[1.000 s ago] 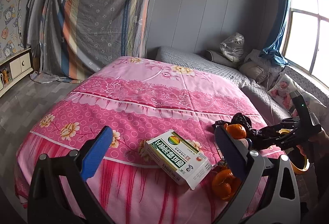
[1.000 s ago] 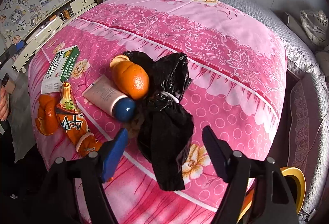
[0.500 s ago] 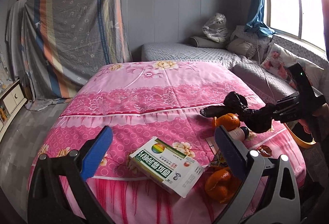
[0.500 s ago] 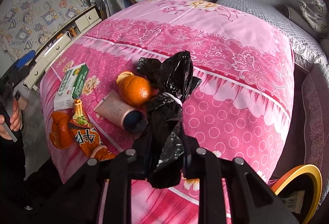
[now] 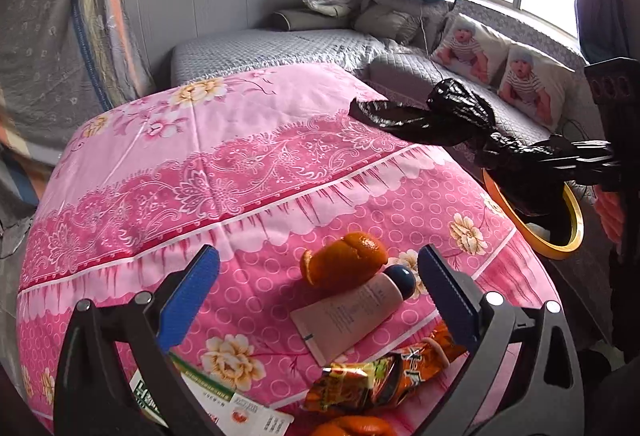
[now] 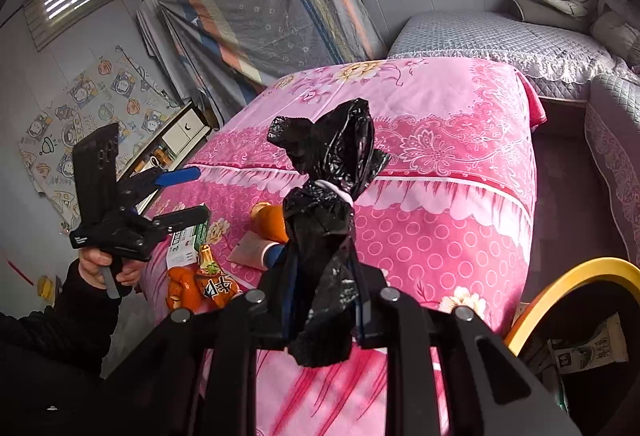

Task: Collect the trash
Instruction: 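Grasp the orange with the left gripper while the right gripper holds the black bag, then carry orange and black bag over the yellow bin and open both grippers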

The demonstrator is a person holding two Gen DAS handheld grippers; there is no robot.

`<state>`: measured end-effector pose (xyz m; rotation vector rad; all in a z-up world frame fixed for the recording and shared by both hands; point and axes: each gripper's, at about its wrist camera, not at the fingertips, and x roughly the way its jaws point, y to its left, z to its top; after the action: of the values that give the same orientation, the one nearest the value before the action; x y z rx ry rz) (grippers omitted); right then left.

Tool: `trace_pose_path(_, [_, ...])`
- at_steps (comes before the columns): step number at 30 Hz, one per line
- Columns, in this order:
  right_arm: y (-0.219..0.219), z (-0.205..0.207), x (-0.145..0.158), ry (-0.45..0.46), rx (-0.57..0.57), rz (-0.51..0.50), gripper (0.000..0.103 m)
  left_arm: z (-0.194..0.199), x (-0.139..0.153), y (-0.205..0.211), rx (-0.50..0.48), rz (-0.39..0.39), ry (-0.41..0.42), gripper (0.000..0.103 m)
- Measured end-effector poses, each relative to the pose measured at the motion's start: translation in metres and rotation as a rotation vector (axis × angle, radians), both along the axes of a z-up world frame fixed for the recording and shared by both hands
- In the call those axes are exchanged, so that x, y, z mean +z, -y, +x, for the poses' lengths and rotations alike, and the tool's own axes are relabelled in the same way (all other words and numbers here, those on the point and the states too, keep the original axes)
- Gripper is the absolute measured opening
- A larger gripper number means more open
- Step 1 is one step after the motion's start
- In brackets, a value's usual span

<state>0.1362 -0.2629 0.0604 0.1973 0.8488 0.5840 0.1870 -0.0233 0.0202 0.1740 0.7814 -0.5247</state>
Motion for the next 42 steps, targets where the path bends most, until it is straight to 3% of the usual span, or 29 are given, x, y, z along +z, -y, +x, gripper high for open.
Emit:
trace_pose_path(11, [0.034,-0.015,-0.005,-0.018,-0.033,0.071,0.020,0.043,-0.033,0.042,-0.040,0.105,-0.153,0.094])
trace_pose_path(15, [0.037,-0.017,-0.007,-0.021,-0.033,0.094,0.020,0.049,-0.042,0.046,-0.024,0.123,-0.184,0.083])
trace_pose_path(19, [0.041,-0.016,-0.009,-0.027,-0.039,0.111,0.020,0.055,-0.050,0.050,-0.016,0.144,-0.204,0.083])
trace_pose_path(22, [0.043,-0.019,-0.008,-0.028,-0.047,0.116,0.020,0.061,-0.054,0.052,-0.020,0.143,-0.233,0.065])
trace_pose_path(24, [0.045,-0.020,-0.007,-0.032,-0.052,0.126,0.020,0.066,-0.058,0.053,-0.020,0.138,-0.255,0.041])
trace_pose_path(26, [0.047,-0.021,-0.008,-0.037,-0.052,0.138,0.020,0.067,-0.062,0.053,-0.009,0.159,-0.253,0.034])
trace_pose_path(35, [0.047,-0.024,-0.003,-0.034,-0.067,0.149,0.020,0.062,-0.062,0.053,-0.024,0.167,-0.253,0.024])
trace_pose_path(42, [0.042,-0.024,-0.002,-0.032,-0.060,0.138,0.020,0.058,-0.044,0.029,0.022,0.071,-0.222,0.018])
